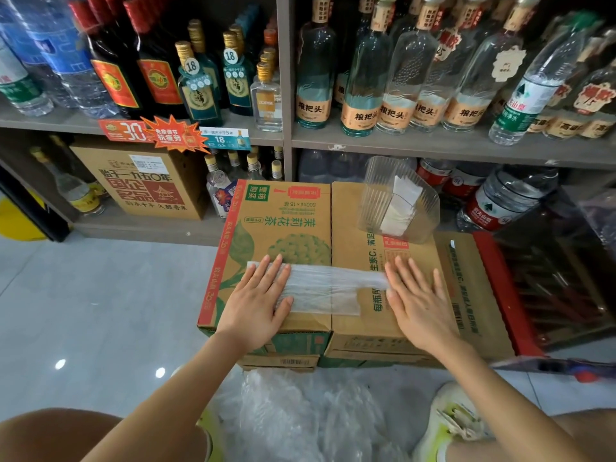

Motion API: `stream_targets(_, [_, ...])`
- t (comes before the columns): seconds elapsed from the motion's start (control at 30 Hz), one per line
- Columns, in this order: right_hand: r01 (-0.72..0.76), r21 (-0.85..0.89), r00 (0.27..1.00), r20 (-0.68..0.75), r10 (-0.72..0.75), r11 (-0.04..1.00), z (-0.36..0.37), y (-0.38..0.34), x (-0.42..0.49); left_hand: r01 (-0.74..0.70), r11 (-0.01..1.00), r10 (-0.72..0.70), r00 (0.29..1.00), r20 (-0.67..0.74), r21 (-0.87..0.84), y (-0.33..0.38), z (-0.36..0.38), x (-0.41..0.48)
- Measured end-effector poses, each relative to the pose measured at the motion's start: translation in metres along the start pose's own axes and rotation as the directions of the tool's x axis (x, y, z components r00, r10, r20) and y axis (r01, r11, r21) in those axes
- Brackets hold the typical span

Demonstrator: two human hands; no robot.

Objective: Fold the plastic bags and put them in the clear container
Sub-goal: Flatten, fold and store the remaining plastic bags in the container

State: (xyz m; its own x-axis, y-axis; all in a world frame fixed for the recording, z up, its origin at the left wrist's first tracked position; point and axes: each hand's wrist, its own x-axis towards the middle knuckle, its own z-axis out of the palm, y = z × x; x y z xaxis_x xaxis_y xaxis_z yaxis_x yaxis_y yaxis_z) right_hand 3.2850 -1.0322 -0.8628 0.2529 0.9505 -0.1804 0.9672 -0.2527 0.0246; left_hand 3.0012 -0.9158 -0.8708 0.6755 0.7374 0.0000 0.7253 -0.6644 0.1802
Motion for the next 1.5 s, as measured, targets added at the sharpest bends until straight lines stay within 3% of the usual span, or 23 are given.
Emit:
stream_targets(0.1, [-0.005,0.071,0.991,-0.132,0.015,0.997,-0.004,-0.015,-0.002,0.003,1.0,-0.003,1.0,0.026,0.007,0.0,-0.001,0.0])
stream_targets(0.23, [0.368,0.052,0.877,-0.351,-0.328,0.928,-0.009,-0.058,-0.004,0.0,1.0,0.001,0.999,0.053,-0.015,-0.003,0.0,0.003])
stream_targets(0.3, [0.465,0.008,0.807,-0.416,-0.42,0.885,-0.007,-0.067,-0.003,0.01,0.997,-0.006,0.999,0.049,-0.073,-0.006,0.001,0.004])
stream_targets(0.4, [0.496,0.033,0.739,-0.541,-0.402,0.867,-0.003,-0.068,0.0,0.001,0.966,-0.003,1.0,-0.007,-0.26,-0.009,-0.002,0.002])
stream_targets(0.53, [0.508,0.075,0.718,-0.587,-0.374,0.858,-0.005,-0.068,-0.006,-0.023,0.873,-0.059,0.987,-0.153,-0.487,-0.011,-0.009,-0.009])
stream_targets(0.67, [0.495,0.153,0.737,-0.594,-0.321,0.855,-0.004,-0.066,-0.01,-0.147,0.911,0.029,0.956,-0.293,-0.386,-0.021,-0.005,-0.027])
stream_targets(0.77, [0.441,0.299,0.801,-0.556,-0.222,0.846,-0.006,-0.065,-0.008,-0.112,0.918,-0.008,0.954,-0.3,-0.381,-0.022,-0.01,-0.028])
stream_targets(0.87, [0.337,0.471,0.888,-0.448,-0.108,0.815,-0.017,-0.068,-0.003,-0.01,0.878,-0.127,0.959,-0.252,-0.479,-0.017,-0.02,-0.02])
stream_targets(0.97, [0.177,0.631,0.965,-0.264,-0.006,0.755,-0.026,-0.067,0.009,0.193,0.774,-0.324,0.939,-0.115,-0.603,-0.014,-0.024,-0.011])
stream_targets(1.07, [0.108,0.707,0.977,-0.207,0.059,0.699,-0.026,-0.068,0.022,0.309,0.652,-0.461,0.886,-0.039,-0.692,-0.01,-0.025,-0.005])
stream_targets(1.17, [0.07,0.708,0.97,-0.212,0.116,0.702,-0.021,-0.072,0.029,0.335,0.593,-0.543,0.838,-0.056,-0.732,-0.005,-0.025,-0.002])
stream_targets(1.43, [0.076,0.654,0.937,-0.305,0.17,0.753,-0.015,-0.08,0.033,0.474,0.683,-0.66,0.726,-0.191,-0.556,0.002,-0.015,0.006])
stream_targets(1.5, [0.081,0.653,0.936,-0.31,0.168,0.753,-0.015,-0.081,0.034,0.436,0.789,-0.591,0.731,-0.341,-0.433,0.003,-0.013,0.004])
